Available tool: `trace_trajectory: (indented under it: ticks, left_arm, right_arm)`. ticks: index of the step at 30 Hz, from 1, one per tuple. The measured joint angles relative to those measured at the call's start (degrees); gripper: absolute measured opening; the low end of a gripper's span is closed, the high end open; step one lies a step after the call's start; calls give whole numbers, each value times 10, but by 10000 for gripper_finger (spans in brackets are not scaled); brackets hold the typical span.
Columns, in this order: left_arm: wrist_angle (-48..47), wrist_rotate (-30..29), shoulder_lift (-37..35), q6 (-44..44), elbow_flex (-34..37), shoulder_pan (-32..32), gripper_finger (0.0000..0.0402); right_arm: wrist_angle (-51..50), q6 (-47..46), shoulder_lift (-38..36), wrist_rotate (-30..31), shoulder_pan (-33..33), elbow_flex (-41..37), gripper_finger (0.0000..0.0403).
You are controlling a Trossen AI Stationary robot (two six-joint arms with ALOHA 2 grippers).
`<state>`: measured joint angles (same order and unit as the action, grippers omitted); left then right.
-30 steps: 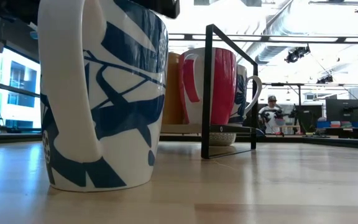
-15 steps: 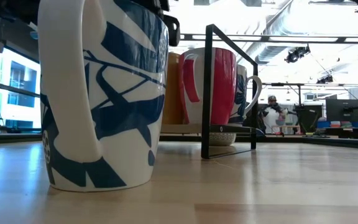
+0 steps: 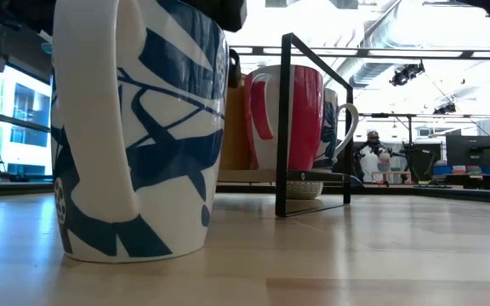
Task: Place coffee mugs
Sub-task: Put the blue patterned mug on the shelf
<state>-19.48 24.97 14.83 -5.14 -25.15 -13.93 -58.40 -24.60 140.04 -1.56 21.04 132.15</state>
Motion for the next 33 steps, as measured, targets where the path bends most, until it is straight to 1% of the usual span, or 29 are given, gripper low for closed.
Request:
trace_trajectory:
  ticks: [9, 13, 15, 18, 24, 28, 30, 33]
  left_arm:
    - [0, 0, 0, -8, 0, 0, 0]
    - [0, 0, 0, -8, 0, 0, 0]
    - [0, 0, 0, -8, 0, 0, 0]
    - [0, 0, 0, -7, 0, 0, 0]
    - [0, 0, 0, -7, 0, 0, 0]
    - [0, 0, 0, -7, 0, 0, 0]
    - [0, 0, 0, -7, 0, 0, 0]
    - [0, 0, 0, -7, 0, 0, 0]
  right_arm:
    - [15, -26, 0, 12, -2, 0, 196]
    - [19, -84, 0, 20, -7, 0, 195]
    - [18, -111, 0, 19, -11, 0, 187]
    - [20, -132, 0, 17, -13, 0, 158]
    - [33, -149, 0, 10, -13, 0, 72]
    - [39, -177, 0, 12, -12, 0, 16]
    - [39, -201, -1, 14, -12, 0, 7]
    - [40, -258, -1, 30, -12, 0, 9]
